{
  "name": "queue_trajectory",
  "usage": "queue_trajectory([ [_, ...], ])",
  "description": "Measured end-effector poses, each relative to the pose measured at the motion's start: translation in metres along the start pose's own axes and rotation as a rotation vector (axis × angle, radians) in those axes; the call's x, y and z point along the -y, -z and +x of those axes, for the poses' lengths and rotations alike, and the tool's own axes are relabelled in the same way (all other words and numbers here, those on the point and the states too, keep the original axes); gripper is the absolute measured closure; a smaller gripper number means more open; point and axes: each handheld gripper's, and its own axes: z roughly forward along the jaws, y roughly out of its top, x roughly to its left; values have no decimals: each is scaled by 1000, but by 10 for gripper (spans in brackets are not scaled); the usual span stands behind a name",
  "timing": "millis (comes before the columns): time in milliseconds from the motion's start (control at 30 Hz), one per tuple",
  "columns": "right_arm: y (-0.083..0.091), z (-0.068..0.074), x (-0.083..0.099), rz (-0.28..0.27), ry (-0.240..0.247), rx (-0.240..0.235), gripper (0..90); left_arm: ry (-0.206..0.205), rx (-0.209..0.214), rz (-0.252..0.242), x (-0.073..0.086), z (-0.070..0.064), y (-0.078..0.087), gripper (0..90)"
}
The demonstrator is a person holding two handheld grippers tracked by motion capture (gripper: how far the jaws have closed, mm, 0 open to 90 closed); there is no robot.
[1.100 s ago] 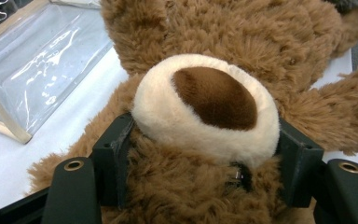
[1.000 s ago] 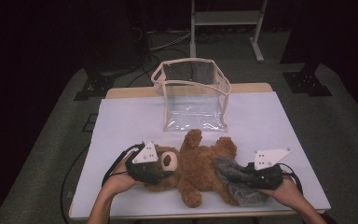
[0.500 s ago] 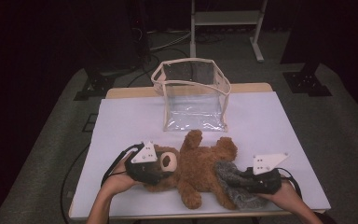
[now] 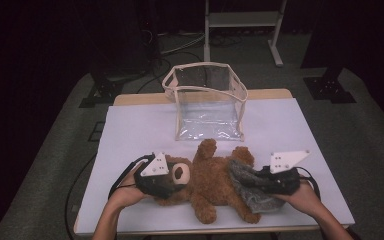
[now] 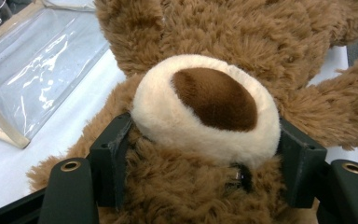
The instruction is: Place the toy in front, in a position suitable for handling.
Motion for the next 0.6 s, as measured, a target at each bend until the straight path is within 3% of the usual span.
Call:
queue_trajectory([
  [100, -13, -8, -9, 1, 0, -9, 796, 10, -2, 0, 1, 0, 1, 301],
  [200, -23, -9, -4, 14, -15, -32, 796, 15, -4, 1, -1, 2, 1, 241],
  [367, -23, 0, 4, 1, -24, -37, 796, -10, 2, 2, -10, 1, 3, 200],
  [600, -23, 7, 2, 24, -4, -40, 796, -32, 48, 0, -16, 0, -1, 237],
])
